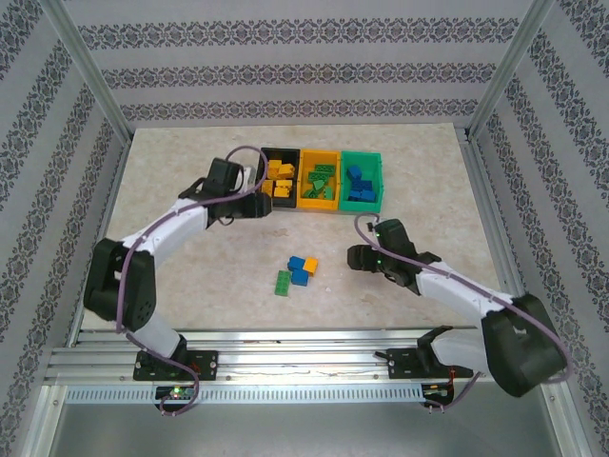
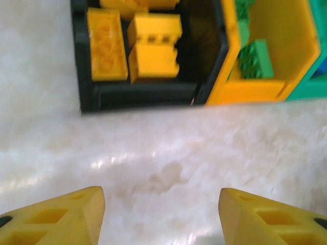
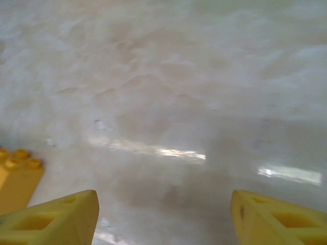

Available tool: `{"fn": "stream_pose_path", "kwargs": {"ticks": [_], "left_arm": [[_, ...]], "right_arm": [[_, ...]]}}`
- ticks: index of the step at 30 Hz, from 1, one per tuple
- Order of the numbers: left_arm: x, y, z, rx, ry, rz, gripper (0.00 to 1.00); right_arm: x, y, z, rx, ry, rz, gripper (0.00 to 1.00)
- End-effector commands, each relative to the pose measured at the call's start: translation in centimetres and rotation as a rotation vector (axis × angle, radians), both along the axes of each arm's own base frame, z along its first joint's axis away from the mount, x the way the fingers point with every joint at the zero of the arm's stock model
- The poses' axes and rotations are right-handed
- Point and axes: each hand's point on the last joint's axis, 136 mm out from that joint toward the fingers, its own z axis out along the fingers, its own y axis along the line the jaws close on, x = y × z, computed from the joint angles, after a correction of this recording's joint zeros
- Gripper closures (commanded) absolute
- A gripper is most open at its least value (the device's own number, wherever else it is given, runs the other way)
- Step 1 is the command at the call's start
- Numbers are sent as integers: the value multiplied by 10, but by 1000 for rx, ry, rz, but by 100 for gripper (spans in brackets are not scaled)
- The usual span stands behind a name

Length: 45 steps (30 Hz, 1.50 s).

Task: Sort the legos into containers by color
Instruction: Move the lego to the bottom-center of the table, then pick up the lego from the bottom-center of the table.

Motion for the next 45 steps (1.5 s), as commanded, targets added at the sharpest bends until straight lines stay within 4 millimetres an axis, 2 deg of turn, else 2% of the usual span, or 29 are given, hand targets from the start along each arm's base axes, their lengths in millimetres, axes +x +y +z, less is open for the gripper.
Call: {"fn": "stream_pose_path", "kwargs": {"ticks": [1, 4, 6, 10, 14, 21, 26, 32, 35, 40, 43, 45], "left_arm": [[-11, 6, -1, -50, -36, 47, 40], [-25, 9, -8, -68, -21, 67, 40], [-32, 9, -11, -91, -14, 76, 41], [-43, 4, -18, -120, 8, 64, 41], [-50, 8, -19, -107, 7, 67, 41], [-48, 4, -25, -121, 20, 58, 41], [-42, -2, -23, -146, 14, 56, 41], [-40, -7, -26, -152, 18, 43, 41], [-40, -10, -28, -154, 26, 36, 41], [-39, -9, -29, -152, 25, 38, 41], [-39, -10, -30, -150, 25, 37, 41], [-40, -9, -30, -150, 23, 37, 41]], "right_arm": [[10, 42, 8, 44, -13, 95, 31], [11, 84, 7, 38, 6, 199, 31], [11, 104, 5, 19, 14, 248, 31], [11, 125, -7, -41, 34, 280, 31], [11, 119, -16, -86, 49, 247, 31], [-1, 89, -27, -164, 80, 208, 31], [-5, 61, -23, -191, 81, 154, 31], [-3, 36, -10, -110, 65, 76, 31], [-1, 41, -2, -50, 61, 76, 31], [-3, 70, 14, 29, 60, 123, 30], [-8, 81, 8, 11, 81, 156, 30], [-11, 79, -5, -29, 110, 161, 29]]}}
